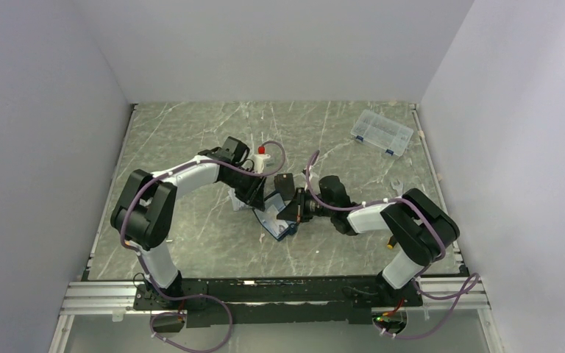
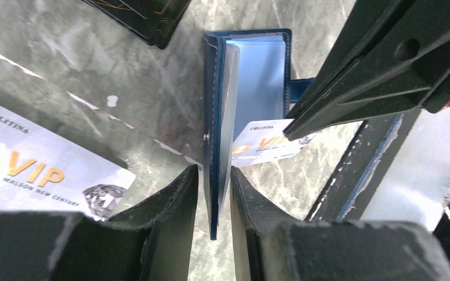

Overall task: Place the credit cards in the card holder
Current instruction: Turn over the card slot in the card holder.

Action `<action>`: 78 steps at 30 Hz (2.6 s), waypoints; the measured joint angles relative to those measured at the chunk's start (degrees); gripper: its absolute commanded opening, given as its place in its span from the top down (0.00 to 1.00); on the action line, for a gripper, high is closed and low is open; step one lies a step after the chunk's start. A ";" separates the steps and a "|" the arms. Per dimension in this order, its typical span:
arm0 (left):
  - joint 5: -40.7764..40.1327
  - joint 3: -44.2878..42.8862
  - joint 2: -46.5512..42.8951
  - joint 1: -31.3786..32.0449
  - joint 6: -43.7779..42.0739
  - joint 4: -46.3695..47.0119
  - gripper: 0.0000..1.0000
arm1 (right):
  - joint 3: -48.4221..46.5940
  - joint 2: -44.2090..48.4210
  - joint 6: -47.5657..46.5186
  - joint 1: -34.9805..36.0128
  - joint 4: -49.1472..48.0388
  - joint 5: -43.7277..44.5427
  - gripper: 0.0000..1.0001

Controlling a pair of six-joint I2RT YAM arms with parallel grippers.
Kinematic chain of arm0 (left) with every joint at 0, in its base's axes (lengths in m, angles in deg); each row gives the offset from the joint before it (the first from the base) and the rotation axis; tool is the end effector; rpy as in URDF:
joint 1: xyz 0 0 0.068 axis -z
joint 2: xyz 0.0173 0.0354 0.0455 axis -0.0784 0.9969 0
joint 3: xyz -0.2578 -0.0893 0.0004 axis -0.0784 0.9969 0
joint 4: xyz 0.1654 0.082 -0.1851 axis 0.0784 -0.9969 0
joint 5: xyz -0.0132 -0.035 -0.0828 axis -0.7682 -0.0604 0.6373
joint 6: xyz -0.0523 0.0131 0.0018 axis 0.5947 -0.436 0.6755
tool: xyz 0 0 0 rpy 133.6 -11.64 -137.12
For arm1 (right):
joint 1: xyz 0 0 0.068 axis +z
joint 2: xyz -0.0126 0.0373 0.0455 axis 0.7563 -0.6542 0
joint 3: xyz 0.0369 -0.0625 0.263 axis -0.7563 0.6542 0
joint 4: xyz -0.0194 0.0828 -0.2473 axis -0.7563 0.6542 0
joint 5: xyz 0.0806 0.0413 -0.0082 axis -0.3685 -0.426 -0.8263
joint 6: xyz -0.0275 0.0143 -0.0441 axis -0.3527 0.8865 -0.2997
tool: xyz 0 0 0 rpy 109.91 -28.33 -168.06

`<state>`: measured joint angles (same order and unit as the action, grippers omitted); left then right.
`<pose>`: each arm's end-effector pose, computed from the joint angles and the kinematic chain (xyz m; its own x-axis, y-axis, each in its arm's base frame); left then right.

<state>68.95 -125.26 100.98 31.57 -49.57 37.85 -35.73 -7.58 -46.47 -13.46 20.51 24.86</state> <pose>0.2939 -0.1759 0.1809 -0.7626 0.4742 -0.4400 0.6460 0.5237 -0.5553 0.2204 0.1822 0.1362 -0.8722 0.0829 -0.4821 -0.3929 0.4685 0.7913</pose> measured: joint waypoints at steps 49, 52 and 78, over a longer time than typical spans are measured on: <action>0.46 -2.38 3.93 -0.90 3.72 -0.24 0.97 | 14.21 18.62 -3.32 -3.89 11.28 2.67 1.00; 0.46 -2.38 3.93 -0.90 3.69 -0.22 0.96 | 14.38 19.21 -3.32 -3.98 11.52 2.67 1.00; 0.46 -2.38 3.93 -0.83 3.28 -0.31 0.97 | 14.67 15.89 -1.14 -4.09 5.35 2.51 1.00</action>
<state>69.41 -127.64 104.92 30.74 -46.29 37.55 -21.07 8.31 -47.60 -17.54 25.86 27.37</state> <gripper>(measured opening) 0.064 0.007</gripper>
